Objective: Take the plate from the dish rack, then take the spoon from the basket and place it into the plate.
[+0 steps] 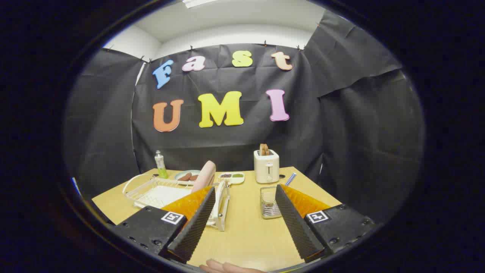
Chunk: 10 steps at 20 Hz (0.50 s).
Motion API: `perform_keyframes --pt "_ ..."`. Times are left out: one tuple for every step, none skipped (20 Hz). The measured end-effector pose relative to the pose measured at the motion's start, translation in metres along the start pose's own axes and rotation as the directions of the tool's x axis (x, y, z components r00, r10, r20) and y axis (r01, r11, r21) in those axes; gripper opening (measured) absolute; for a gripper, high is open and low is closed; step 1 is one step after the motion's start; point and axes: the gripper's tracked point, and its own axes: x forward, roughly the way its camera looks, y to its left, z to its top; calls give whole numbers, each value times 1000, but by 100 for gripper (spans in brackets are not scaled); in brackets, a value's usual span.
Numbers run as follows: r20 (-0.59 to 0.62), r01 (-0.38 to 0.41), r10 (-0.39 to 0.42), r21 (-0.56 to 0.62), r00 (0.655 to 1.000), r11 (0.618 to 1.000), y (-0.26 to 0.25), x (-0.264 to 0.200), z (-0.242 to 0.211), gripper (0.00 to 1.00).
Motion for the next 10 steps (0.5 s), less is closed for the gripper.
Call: perform_keyframes --pt "0 -2 2 2 1000 1000 0 0 0 100" --pt "-1 -4 4 4 1000 1000 1 -1 0 100" --pt "-1 -6 6 6 1000 1000 0 -2 0 100" --pt "1 -6 6 8 1000 1000 0 -3 1 100" --pt "1 -7 7 7 1000 1000 -1 -4 2 100" --pt "1 -8 8 3 1000 1000 0 -5 1 100" --pt "1 -7 7 0 1000 1000 0 -6 1 100" --pt "3 -7 7 -2 1000 1000 0 -7 2 100" --pt "5 -7 7 -4 1000 1000 1 -8 3 100" --pt "9 -7 7 -6 1000 1000 2 -8 3 100"
